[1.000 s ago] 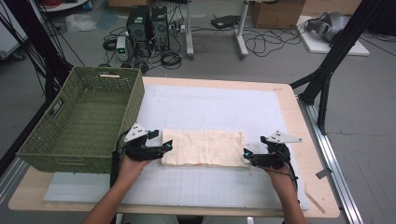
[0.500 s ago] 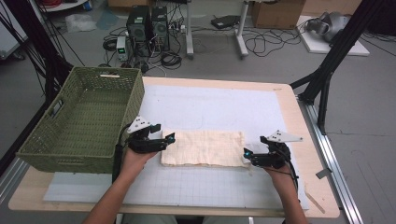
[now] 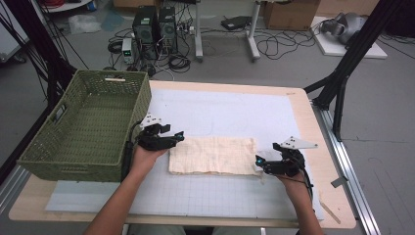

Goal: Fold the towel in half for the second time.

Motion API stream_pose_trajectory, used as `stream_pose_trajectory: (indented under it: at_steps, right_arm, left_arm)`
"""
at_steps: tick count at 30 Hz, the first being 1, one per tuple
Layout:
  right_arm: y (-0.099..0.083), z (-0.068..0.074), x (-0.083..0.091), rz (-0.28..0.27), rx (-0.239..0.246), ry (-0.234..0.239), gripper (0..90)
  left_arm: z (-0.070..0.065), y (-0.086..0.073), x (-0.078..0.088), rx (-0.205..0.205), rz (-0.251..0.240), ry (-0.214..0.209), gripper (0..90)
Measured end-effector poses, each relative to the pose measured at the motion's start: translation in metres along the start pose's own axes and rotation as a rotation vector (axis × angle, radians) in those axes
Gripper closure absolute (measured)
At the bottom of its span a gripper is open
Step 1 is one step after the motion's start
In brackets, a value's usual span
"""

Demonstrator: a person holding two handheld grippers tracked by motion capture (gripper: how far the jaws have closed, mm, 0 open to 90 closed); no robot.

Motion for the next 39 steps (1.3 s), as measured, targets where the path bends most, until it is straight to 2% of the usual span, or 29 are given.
stream_pose_trajectory:
  at_steps: [4, 5, 7, 8, 13, 15, 17, 19, 22, 24, 26, 30, 32, 33, 34, 35, 39]
  right_arm:
    - [0.0, 0.0, 0.0, 0.0, -0.001, 0.0, 11.2]
    - [0.0, 0.0, 0.0, -0.001, -0.002, 0.002, 11.2]
    - [0.0, 0.0, -0.001, 0.0, -0.003, 0.002, 11.2]
    - [0.0, 0.0, -0.001, 0.002, -0.005, 0.004, 11.2]
    - [-0.001, 0.0, -0.002, 0.009, -0.001, 0.009, 11.2]
    - [-0.001, 0.0, -0.002, 0.007, -0.005, 0.008, 11.2]
    - [-0.001, 0.0, -0.002, 0.011, -0.006, 0.009, 11.2]
    - [-0.001, 0.0, -0.002, 0.012, -0.007, 0.01, 11.2]
    - [-0.001, 0.0, -0.003, 0.015, -0.002, 0.007, 11.2]
    - [-0.002, -0.001, -0.005, 0.02, -0.008, 0.003, 11.2]
    - [-0.001, -0.002, -0.008, 0.024, -0.011, -0.015, 11.2]
    - [0.006, -0.007, -0.016, 0.019, -0.048, -0.027, 11.2]
    - [0.01, -0.01, -0.024, 0.053, -0.049, -0.019, 11.5]
    - [0.011, -0.012, -0.029, 0.072, -0.039, -0.024, 15.9]
    - [0.012, -0.013, -0.035, 0.09, -0.036, -0.014, 24.1]
    - [0.013, -0.015, -0.04, 0.104, -0.036, -0.002, 27.8]
    - [0.018, -0.02, -0.062, 0.153, -0.028, -0.005, 37.2]
  left_arm:
    - [0.006, -0.004, -0.006, -0.004, 0.023, 0.03, 36.1]
    - [0.009, -0.007, -0.01, -0.004, 0.041, 0.057, 37.2]
    - [0.01, -0.009, -0.013, -0.003, 0.051, 0.065, 39.3]
    - [0.012, -0.013, -0.017, -0.015, 0.077, 0.084, 39.5]
    - [0.011, -0.019, -0.023, -0.045, 0.125, 0.091, 49.7]
    - [0.011, -0.023, -0.025, -0.062, 0.167, 0.089, 54.1]
    - [0.011, -0.023, -0.024, -0.076, 0.171, 0.1, 58.8]
    - [0.013, -0.023, -0.024, -0.079, 0.169, 0.1, 68.3]
    - [0.012, -0.024, -0.023, -0.091, 0.171, 0.073, 80.6]
    - [0.011, -0.024, -0.023, -0.107, 0.172, 0.068, 83.2]
    - [0.011, -0.024, -0.023, -0.105, 0.171, 0.064, 84.1]
    - [0.011, -0.024, -0.023, -0.101, 0.171, 0.064, 84.6]
    - [0.011, -0.024, -0.023, -0.102, 0.17, 0.066, 84.7]
    - [0.011, -0.024, -0.023, -0.101, 0.17, 0.066, 84.7]
    - [0.011, -0.024, -0.023, -0.1, 0.17, 0.066, 84.7]
    - [0.011, -0.024, -0.023, -0.098, 0.17, 0.066, 84.6]
    - [0.011, -0.024, -0.023, -0.095, 0.169, 0.064, 84.3]
Point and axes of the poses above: each handheld gripper's, and its own axes: x roughly backward along the jaws, y roughly out of its top, z roughly to its left, the point moved 2 cm from there along -x, roughly forward along the jaws, and after that the axes turned 7 degrees about -z, right-handed, at the moved point
